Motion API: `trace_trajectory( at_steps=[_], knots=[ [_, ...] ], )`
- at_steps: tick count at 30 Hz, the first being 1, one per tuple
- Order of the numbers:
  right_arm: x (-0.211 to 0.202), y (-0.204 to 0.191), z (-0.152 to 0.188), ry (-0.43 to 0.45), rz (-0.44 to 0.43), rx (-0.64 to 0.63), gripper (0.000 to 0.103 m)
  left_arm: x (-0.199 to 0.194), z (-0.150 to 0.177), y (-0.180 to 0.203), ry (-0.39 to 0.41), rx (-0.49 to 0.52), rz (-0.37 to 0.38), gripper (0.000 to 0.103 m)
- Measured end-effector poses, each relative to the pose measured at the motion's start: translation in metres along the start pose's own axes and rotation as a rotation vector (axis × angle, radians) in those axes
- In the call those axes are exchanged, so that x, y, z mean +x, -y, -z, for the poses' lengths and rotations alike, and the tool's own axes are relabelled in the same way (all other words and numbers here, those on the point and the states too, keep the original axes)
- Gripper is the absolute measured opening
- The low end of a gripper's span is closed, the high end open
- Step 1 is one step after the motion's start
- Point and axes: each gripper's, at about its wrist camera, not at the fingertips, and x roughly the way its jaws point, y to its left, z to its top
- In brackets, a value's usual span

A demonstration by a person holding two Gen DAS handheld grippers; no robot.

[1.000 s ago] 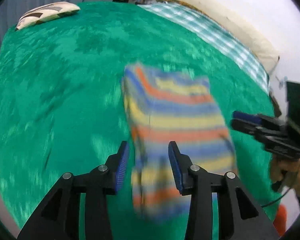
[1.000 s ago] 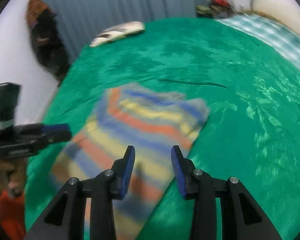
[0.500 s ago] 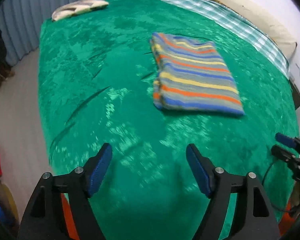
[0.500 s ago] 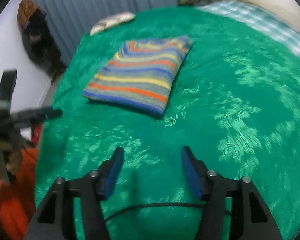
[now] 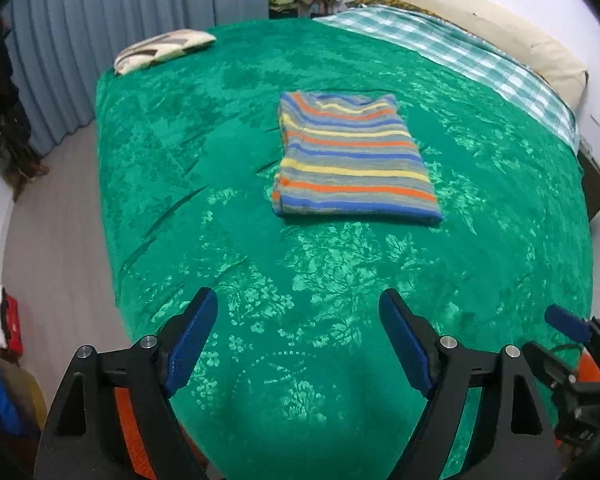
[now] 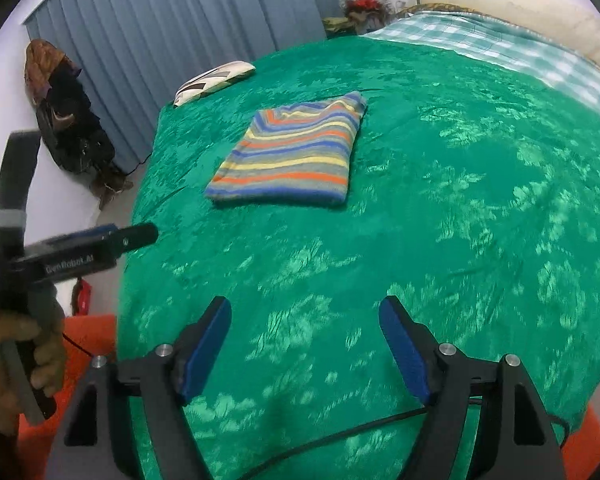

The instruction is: Fold small clothes

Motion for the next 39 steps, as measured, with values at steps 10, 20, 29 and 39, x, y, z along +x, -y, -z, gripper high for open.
trace_trajectory(
  at_steps=[10,20,29,39],
  knots=[
    [-0.016,-0.004,0.023,0.016,0.001,0.009,0.077,0.002,0.031,0.011,-0.023,-0.027,0.056,0.095],
    [-0.020,-0.001,0.037,0.021,0.044,-0.009,0.079,0.005,0.049,0.033,-0.036,0.043,0.049,0.095],
    [-0.009,0.003,0.036,-0.006,0.019,0.008,0.079,0.025,0.035,0.003,-0.072,-0.011,0.088,0.095],
    [0.016,0.020,-0.006,0.010,0.058,0.009,0.082,0.053,-0.032,-0.042,-0.038,-0.096,0.127,0.095]
  ],
)
